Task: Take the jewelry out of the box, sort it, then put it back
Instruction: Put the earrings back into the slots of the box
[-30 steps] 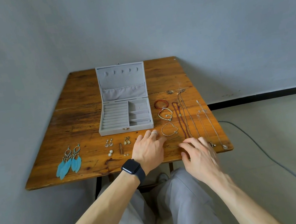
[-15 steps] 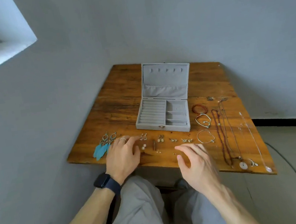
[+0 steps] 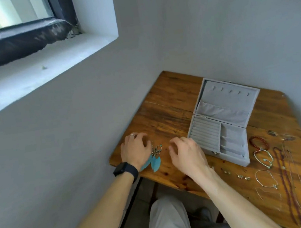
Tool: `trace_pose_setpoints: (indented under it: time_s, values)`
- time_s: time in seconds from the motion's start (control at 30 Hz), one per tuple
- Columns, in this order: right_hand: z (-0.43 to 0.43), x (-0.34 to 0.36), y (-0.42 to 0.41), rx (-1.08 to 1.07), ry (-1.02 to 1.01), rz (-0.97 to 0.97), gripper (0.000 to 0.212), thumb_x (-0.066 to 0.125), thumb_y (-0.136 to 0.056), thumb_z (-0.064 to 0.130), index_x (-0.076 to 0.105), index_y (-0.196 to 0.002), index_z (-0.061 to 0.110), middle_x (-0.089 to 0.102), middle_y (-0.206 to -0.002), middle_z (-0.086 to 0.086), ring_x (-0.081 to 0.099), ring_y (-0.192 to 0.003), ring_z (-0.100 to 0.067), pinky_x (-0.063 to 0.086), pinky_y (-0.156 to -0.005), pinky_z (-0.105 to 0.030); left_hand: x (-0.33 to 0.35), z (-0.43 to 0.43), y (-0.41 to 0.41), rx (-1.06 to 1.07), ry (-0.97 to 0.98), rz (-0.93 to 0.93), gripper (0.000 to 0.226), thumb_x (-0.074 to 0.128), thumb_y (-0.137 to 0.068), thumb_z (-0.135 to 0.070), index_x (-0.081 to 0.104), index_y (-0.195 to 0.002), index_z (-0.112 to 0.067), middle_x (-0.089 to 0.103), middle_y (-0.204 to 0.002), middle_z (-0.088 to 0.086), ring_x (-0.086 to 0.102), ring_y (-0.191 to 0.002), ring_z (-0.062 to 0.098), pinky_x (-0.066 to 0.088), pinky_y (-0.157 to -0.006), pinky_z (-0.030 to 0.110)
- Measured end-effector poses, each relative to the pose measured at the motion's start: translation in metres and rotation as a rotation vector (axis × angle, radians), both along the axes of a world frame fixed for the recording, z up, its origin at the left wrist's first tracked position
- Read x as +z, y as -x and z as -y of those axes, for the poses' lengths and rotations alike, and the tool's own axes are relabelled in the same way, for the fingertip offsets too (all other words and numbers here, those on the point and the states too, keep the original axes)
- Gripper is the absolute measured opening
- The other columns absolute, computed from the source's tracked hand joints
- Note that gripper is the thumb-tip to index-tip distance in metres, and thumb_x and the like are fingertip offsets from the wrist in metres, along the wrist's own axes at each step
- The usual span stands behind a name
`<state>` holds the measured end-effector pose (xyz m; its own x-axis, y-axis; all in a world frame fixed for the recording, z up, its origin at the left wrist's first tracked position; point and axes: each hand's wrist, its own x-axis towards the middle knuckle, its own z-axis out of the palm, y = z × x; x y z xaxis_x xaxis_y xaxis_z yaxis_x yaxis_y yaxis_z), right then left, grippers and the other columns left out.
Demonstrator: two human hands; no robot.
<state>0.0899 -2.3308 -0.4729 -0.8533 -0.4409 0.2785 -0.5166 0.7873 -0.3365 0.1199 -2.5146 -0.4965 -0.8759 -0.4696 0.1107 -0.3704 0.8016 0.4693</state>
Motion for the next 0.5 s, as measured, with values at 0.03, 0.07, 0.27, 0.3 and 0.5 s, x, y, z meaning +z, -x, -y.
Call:
trace_pose_setpoints:
  time_s: [0.03, 0.07, 0.27, 0.3, 0.5]
  values:
    - [0.010, -0.001, 0.004, -0.015, -0.018, -0.007, 0.027, 0.058, -0.096, 0.035, 0.068, -0.117, 0.021, 0.070, -0.103, 0.002, 0.065, -0.095, -0.016, 0.056, -0.078, -0.028, -0.003, 0.002, 0.003, 0.009, 0.000, 0.011, 0.039, 0.053, -0.093, -0.050, 0.060, -0.127, -0.033, 0.056, -0.133, -0.004, 0.047, -0.125, 0.020, 0.040, -0.098, 0.039]
    - [0.019, -0.003, 0.008, -0.027, -0.029, -0.001, 0.026, 0.058, -0.096, 0.036, 0.068, -0.115, 0.020, 0.070, -0.100, 0.001, 0.066, -0.093, -0.018, 0.056, -0.075, -0.029, -0.006, 0.003, 0.004, 0.011, 0.000, 0.015, 0.040, 0.054, -0.092, -0.053, 0.061, -0.127, -0.035, 0.055, -0.133, -0.006, 0.044, -0.126, 0.019, 0.037, -0.099, 0.038]
    - [0.046, -0.018, 0.023, -0.072, -0.061, 0.122, 0.034, 0.051, -0.097, 0.045, 0.069, -0.112, 0.021, 0.066, -0.106, -0.001, 0.064, -0.095, -0.022, 0.055, -0.076, -0.033, -0.017, 0.012, 0.009, 0.019, -0.159, -0.085, 0.031, 0.054, -0.083, -0.060, 0.068, -0.110, -0.051, 0.052, -0.119, -0.023, 0.040, -0.119, 0.010, 0.022, -0.091, 0.029]
    - [0.047, -0.020, 0.024, -0.084, -0.053, 0.112, 0.033, 0.051, -0.097, 0.046, 0.069, -0.110, 0.021, 0.065, -0.105, 0.000, 0.063, -0.094, -0.021, 0.055, -0.075, -0.033, -0.017, 0.013, 0.010, 0.009, -0.148, -0.076, 0.032, 0.054, -0.082, -0.063, 0.068, -0.109, -0.053, 0.052, -0.120, -0.024, 0.039, -0.119, 0.010, 0.021, -0.091, 0.029]
    - [0.055, -0.023, 0.023, -0.119, -0.009, 0.089, 0.014, 0.059, -0.096, 0.035, 0.069, -0.097, 0.025, 0.062, -0.093, 0.006, 0.062, -0.087, -0.016, 0.049, -0.067, -0.028, -0.021, 0.015, 0.012, -0.002, -0.106, -0.074, 0.021, 0.060, -0.086, -0.064, 0.072, -0.100, -0.052, 0.053, -0.121, -0.022, 0.040, -0.117, 0.011, 0.024, -0.091, 0.032]
